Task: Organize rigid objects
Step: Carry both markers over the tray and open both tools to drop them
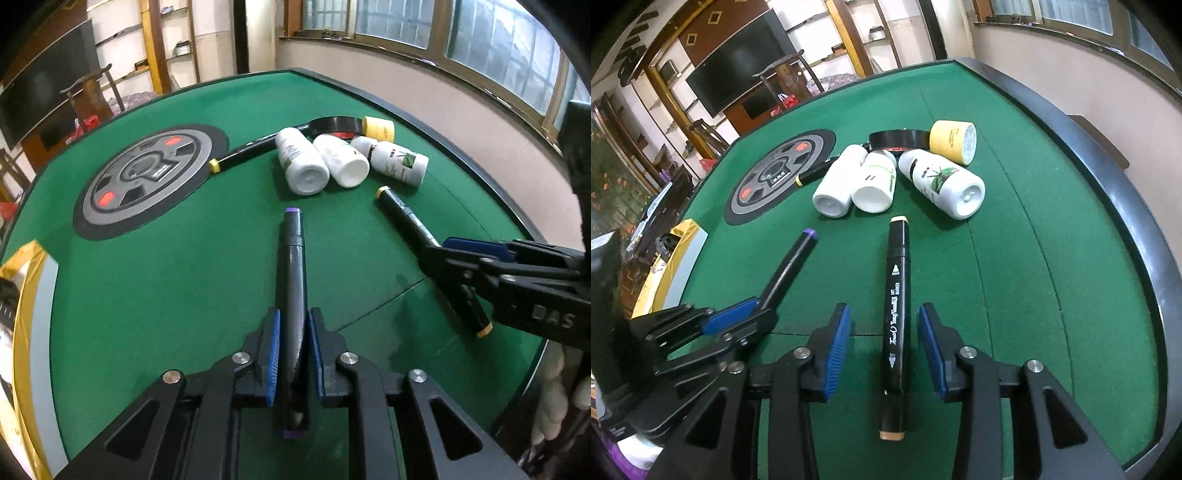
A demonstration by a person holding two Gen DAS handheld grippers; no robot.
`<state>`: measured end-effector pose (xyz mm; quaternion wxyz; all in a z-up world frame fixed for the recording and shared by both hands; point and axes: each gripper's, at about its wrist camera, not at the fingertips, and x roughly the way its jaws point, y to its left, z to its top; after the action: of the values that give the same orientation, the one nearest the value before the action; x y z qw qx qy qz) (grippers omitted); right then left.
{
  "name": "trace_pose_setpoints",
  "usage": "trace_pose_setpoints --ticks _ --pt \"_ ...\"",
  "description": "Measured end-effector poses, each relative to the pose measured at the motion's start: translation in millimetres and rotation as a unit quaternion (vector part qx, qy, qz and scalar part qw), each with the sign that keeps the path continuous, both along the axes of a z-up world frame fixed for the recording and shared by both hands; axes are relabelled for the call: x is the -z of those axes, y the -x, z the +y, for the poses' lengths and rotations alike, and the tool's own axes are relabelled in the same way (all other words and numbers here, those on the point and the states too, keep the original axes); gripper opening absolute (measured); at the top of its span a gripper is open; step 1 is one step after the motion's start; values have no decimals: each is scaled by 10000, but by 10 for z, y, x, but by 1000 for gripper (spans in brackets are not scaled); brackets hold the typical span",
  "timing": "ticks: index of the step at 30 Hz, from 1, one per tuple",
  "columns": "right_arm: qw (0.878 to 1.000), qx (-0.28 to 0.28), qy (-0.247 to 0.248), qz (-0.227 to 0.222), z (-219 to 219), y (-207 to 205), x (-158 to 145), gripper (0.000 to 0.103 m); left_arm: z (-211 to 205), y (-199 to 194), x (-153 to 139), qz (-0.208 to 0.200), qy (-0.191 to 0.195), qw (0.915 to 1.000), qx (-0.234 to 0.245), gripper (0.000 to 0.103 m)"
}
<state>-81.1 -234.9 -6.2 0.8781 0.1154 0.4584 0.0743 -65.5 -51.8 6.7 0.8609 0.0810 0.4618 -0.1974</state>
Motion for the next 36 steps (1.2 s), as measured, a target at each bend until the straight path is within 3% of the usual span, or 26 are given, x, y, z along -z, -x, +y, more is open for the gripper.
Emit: trace_pose_setpoints --ticks 10,11,13,16,19,27,31,36 --pt "9967 -113 796 91 279 -127 25 37 95 179 -153 -322 18 9995 -43 14" --pt "9960 -91 880 85 296 -123 29 35 110 198 -172 -352 40 9994 -40 14" --pt "9928 8 1195 51 319 -104 35 14 176 241 -218 -396 131 9991 -60 14" --pt "9955 55 946 60 257 -53 24 14 293 281 -261 -345 359 9987 -102 14" --pt "9985 7 550 -71 200 30 -51 14 533 336 -324 -200 874 9958 -178 14" --pt "9968 -567 -99 -549 441 233 -458 14 1324 640 -639 -414 1688 9828 -621 14" --pt "9921 -1031 -422 -568 808 225 -611 14 1924 807 -749 -688 1658 9764 -1202 14" --pt "9802 -1707 -976 -233 1471 68 -652 14 2654 899 -666 -771 1376 9642 -2131 14"
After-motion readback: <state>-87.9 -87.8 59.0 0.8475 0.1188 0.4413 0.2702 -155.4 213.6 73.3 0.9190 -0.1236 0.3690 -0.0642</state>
